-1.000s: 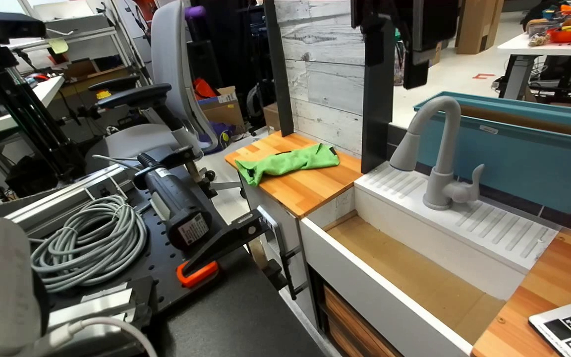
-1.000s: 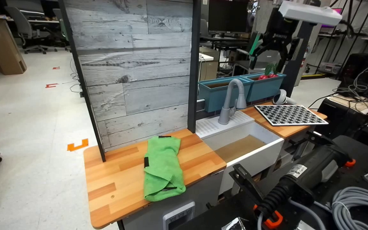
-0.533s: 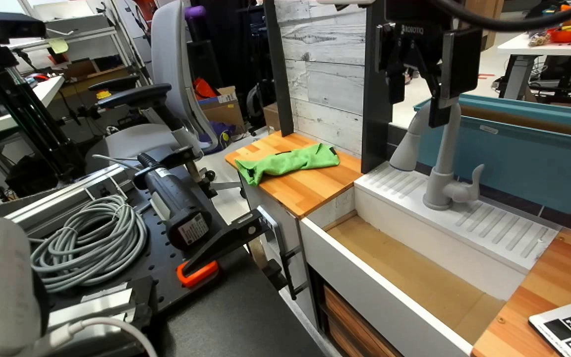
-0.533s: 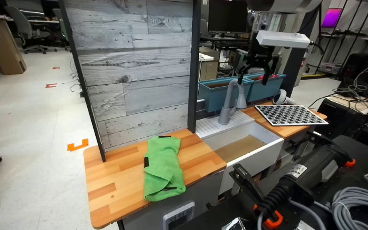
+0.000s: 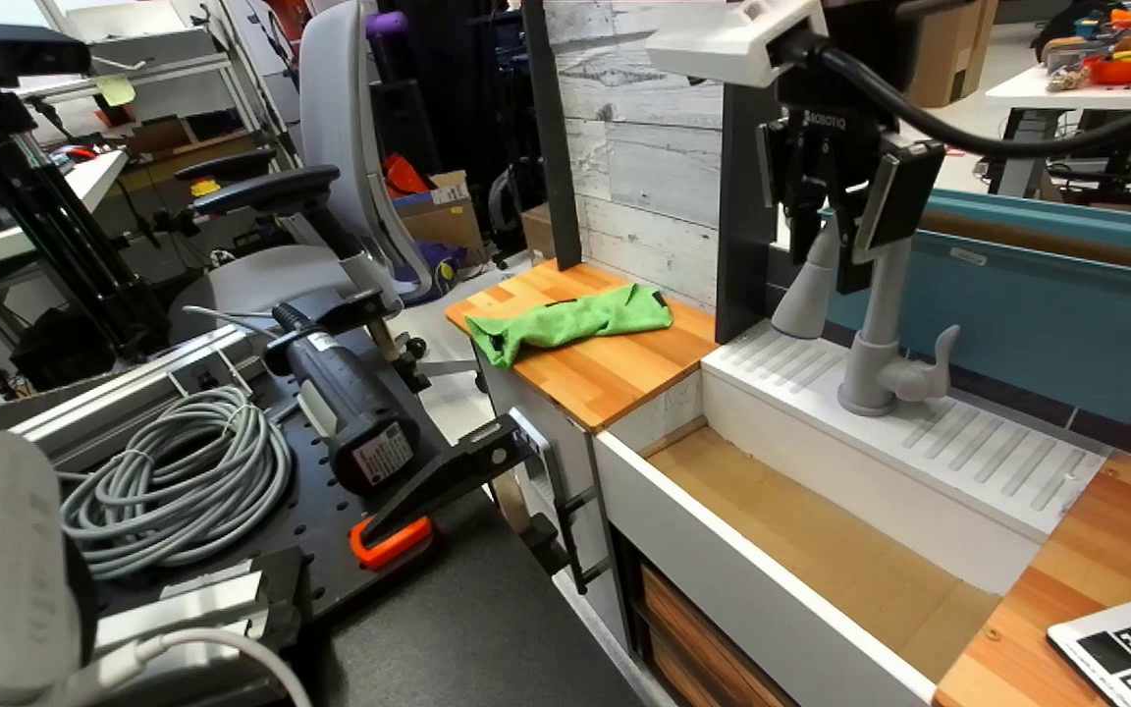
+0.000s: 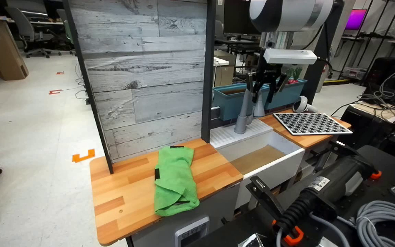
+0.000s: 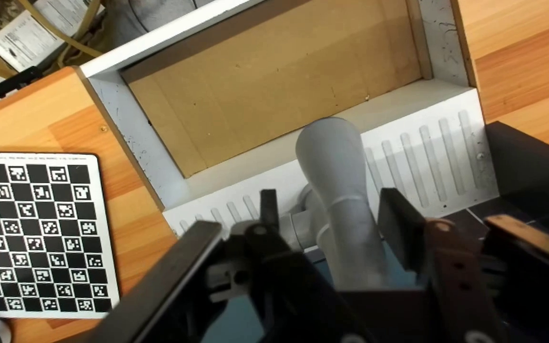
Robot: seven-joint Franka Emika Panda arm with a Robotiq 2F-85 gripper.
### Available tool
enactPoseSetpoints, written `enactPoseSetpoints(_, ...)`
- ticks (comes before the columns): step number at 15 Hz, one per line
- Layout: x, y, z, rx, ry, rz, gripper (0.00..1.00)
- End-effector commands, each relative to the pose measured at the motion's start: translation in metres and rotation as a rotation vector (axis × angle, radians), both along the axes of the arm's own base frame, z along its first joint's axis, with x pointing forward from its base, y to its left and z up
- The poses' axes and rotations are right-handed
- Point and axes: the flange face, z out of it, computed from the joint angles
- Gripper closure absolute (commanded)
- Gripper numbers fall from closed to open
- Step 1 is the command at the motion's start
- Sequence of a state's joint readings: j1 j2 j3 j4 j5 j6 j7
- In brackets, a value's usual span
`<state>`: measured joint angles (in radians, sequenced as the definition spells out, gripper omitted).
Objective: Move the tap to the left
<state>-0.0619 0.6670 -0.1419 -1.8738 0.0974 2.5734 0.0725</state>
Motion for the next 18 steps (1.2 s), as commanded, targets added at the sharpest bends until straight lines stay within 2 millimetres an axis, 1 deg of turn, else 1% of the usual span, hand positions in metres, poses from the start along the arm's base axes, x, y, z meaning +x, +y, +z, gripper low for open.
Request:
enactPoseSetpoints(1, 0.012, -0.001, -0.003, -0.015, 0.011, 0.006, 0.73)
enactPoseSetpoints(2, 0.012, 0.000, -0.004, -0.010, 0.011, 0.006, 0.82)
enactPoseSetpoints(4, 0.012, 0.007, -0.005, 0.014, 0.014, 0.010, 0.95)
enactPoseSetpoints(5, 0.009, 0.012, -0.006, 0.029, 0.022, 0.015, 0.96)
enactPoseSetpoints(6, 0.008, 0.016, -0.009, 0.040, 0.031, 0.016, 0.94)
enactPoseSetpoints(7, 0.008, 0.020, -0.010, 0.050, 0.027, 0.003, 0.94)
enactPoseSetpoints(12, 0.020, 0.041, -0.012, 0.184, -0.026, -0.084, 0.94)
enactPoseSetpoints(16, 0.030, 0.052, -0.005, 0.284, -0.090, -0.191, 0.94)
enactPoseSetpoints(18, 0.038, 0.062, -0.003, 0.326, -0.142, -0.238, 0.94)
